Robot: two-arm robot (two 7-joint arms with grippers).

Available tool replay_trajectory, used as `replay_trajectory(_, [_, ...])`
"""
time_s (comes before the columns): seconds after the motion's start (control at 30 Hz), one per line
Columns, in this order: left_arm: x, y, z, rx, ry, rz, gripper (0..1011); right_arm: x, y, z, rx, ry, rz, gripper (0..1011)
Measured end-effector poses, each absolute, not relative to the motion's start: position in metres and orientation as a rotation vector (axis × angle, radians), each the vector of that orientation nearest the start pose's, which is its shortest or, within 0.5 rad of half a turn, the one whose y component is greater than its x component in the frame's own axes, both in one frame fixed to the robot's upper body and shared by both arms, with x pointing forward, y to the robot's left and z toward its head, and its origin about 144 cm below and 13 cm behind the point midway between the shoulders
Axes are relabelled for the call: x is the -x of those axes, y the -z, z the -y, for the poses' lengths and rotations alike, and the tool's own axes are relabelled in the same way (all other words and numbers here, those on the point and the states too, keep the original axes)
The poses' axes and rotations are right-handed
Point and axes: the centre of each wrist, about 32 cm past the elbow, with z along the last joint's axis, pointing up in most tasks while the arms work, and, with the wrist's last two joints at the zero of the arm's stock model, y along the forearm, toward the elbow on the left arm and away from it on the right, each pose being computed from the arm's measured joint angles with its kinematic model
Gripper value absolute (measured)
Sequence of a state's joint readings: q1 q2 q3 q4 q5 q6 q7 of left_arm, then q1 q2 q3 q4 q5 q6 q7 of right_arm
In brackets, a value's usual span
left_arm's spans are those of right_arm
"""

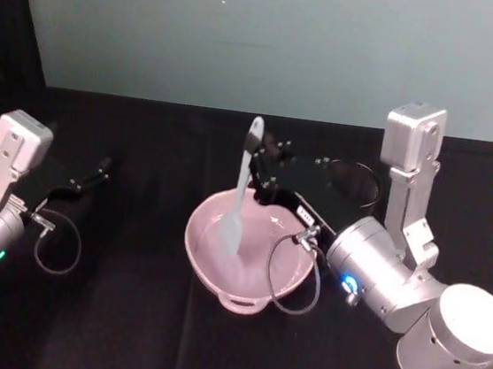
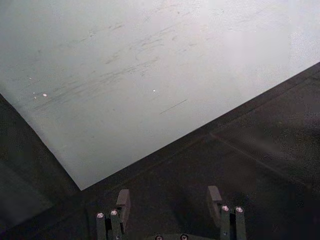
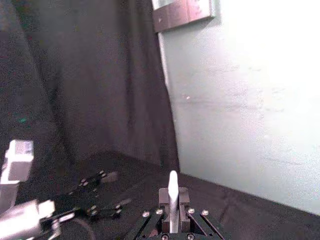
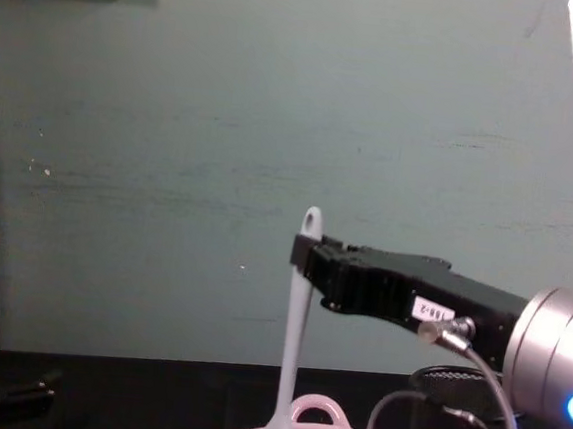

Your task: Use the one hand to pick up the spoon and stir the clear water in the bowl.

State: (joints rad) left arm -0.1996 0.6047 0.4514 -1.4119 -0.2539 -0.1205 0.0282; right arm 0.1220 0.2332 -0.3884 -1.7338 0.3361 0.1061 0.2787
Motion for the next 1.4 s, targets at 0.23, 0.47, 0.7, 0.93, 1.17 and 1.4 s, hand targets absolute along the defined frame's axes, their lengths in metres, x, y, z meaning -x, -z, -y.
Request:
replay_trajectory(0.23, [-0.489, -1.140, -0.310, -0.304, -1.248, 0.285, 1011, -0.468, -1.220, 0.174, -0.138, 0.929, 0.015, 112])
replay_trajectory(0.47, [-0.489, -1.140, -0.310, -0.304, -1.248, 0.285, 1011, -0.464, -1.236, 0.185, -0.178, 0.981, 0.011, 111])
replay_trajectory(0.7, [-0.489, -1.140, -0.310, -0.304, -1.248, 0.285, 1011, -0.456, -1.255, 0.199, -0.212, 1.046, -0.013, 112])
replay_trajectory(0.93, [-0.489, -1.140, -0.310, -0.304, -1.248, 0.285, 1011, -0.455, -1.267, 0.215, -0.270, 1.135, -0.047, 112])
replay_trajectory(1.17, [-0.489, -1.140, -0.310, -0.304, -1.248, 0.285, 1011, -0.457, -1.273, 0.231, -0.320, 1.216, -0.077, 112])
replay_trajectory(1.4, [-0.489, -1.140, -0.310, -0.304, -1.248, 0.285, 1011, -0.462, -1.269, 0.239, -0.333, 1.268, -0.102, 112])
